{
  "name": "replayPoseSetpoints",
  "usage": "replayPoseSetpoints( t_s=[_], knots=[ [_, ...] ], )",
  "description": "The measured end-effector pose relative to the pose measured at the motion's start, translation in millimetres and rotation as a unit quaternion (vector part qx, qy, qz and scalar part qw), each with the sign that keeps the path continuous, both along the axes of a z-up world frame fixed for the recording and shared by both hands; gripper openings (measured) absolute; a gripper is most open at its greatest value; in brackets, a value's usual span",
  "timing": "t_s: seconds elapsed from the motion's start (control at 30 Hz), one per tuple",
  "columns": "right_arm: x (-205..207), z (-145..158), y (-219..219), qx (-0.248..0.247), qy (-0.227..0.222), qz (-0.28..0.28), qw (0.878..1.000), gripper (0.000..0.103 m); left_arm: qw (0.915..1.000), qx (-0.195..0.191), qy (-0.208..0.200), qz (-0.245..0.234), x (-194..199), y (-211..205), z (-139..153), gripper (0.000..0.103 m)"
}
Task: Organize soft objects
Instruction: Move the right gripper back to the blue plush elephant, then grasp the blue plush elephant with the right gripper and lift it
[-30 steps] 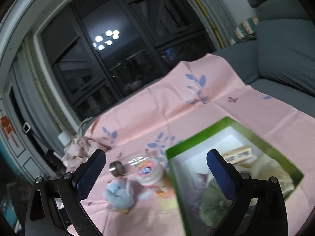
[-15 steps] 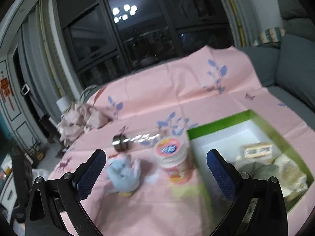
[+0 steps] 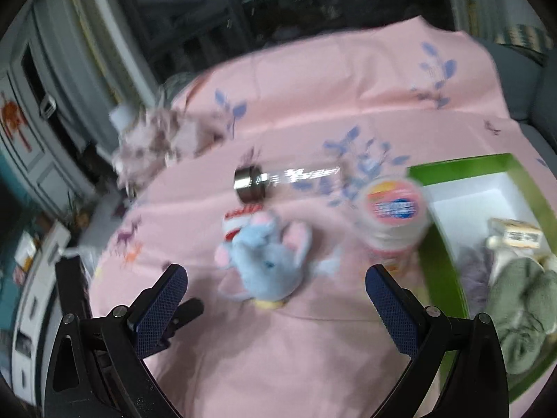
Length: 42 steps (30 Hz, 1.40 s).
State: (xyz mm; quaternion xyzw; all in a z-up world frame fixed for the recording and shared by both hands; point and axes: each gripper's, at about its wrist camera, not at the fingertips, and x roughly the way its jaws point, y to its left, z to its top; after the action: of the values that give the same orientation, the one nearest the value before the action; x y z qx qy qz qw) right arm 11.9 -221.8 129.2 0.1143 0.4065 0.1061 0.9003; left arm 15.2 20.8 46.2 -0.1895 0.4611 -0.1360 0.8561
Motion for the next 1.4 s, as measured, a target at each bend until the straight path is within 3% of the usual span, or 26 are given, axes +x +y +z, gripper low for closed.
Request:
replayPoseSetpoints(
  t_s=[0.13,0.23,0.5,0.63,0.7,0.73,0.97,1.07,1.17,1.4],
  knots=[
    [29,-9,30,-0.044,0.031,0.026,0.998,0.102,0.9997,-0.015,0.001,-0.018,3,-7,1,0.091],
    [48,-22,40,-0.068,0.047,0.015,0.996,0.103,0.9996,-0.002,-0.001,-0.028,5,-11,2,0.091],
    [77,-56,51,-0.079,0.099,0.024,0.992,0.102,0.999,0.015,0.015,-0.038,14,-19,-11,0.091],
    [87,-69,54,-0.089,0.114,0.032,0.989,0.094,0.9986,0.04,0.006,-0.033,15,-23,-13,0.091],
    [91,-77,57,-0.104,0.12,0.037,0.987,0.081,0.9982,0.048,0.007,-0.034,16,-24,-16,0.091],
    [93,-81,59,-0.104,0.128,0.045,0.985,0.07,0.9982,0.046,0.012,-0.036,17,-24,-18,0.091],
    [87,-89,56,-0.073,0.13,0.054,0.987,0.064,0.9983,0.035,0.0,-0.047,11,-28,-14,0.092],
    [78,-87,50,-0.034,0.139,0.063,0.988,0.064,0.9978,0.025,0.003,-0.061,7,-31,-13,0.092],
    [65,-83,45,0.005,0.146,0.076,0.986,0.064,0.9966,0.013,0.006,-0.081,-1,-34,-10,0.092],
    [31,-83,38,0.032,0.157,0.081,0.984,0.064,0.9904,0.003,0.003,-0.139,-21,-51,-9,0.092]
  ],
)
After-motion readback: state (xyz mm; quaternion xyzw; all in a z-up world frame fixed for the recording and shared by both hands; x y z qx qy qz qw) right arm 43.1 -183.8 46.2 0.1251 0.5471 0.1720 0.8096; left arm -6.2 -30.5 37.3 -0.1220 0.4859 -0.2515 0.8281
